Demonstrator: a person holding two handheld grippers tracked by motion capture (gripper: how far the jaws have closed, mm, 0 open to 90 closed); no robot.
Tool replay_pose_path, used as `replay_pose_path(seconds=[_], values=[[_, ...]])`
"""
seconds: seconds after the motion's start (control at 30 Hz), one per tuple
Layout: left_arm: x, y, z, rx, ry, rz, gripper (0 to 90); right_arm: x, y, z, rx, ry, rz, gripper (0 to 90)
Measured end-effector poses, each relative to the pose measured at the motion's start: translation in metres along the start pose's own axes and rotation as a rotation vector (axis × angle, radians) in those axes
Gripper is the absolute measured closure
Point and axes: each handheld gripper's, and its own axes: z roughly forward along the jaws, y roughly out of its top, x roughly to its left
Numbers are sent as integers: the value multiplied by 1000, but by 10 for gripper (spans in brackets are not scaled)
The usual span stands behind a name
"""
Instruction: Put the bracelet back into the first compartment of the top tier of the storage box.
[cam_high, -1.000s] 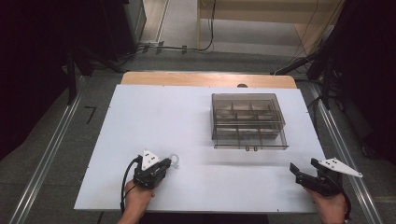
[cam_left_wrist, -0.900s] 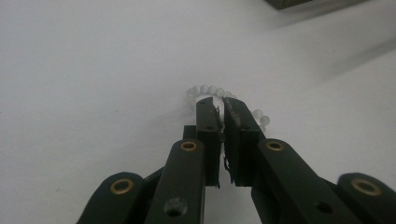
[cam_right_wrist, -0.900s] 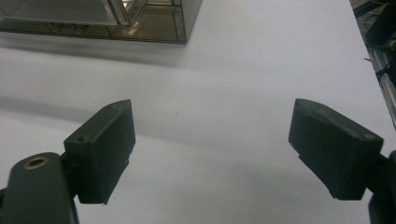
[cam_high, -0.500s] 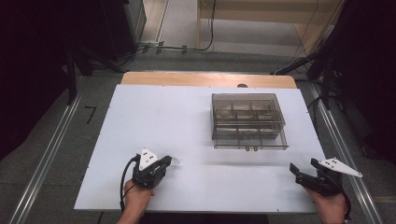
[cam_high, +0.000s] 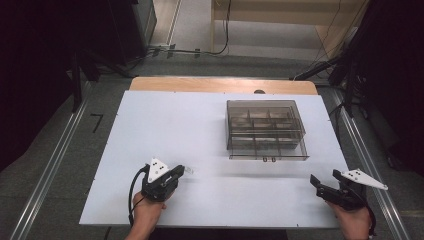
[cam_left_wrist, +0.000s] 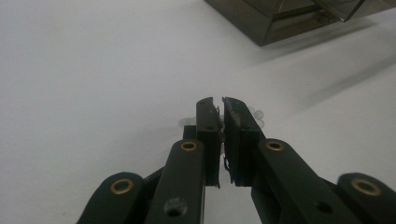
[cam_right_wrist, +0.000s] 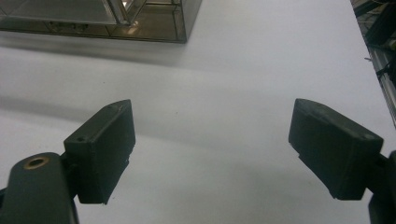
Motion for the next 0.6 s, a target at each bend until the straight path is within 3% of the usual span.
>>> replay_pose_path(seconds=[0.6], values=[[-6, 7, 0, -39, -18, -4, 857, 0, 0, 0, 0, 2, -2, 135]])
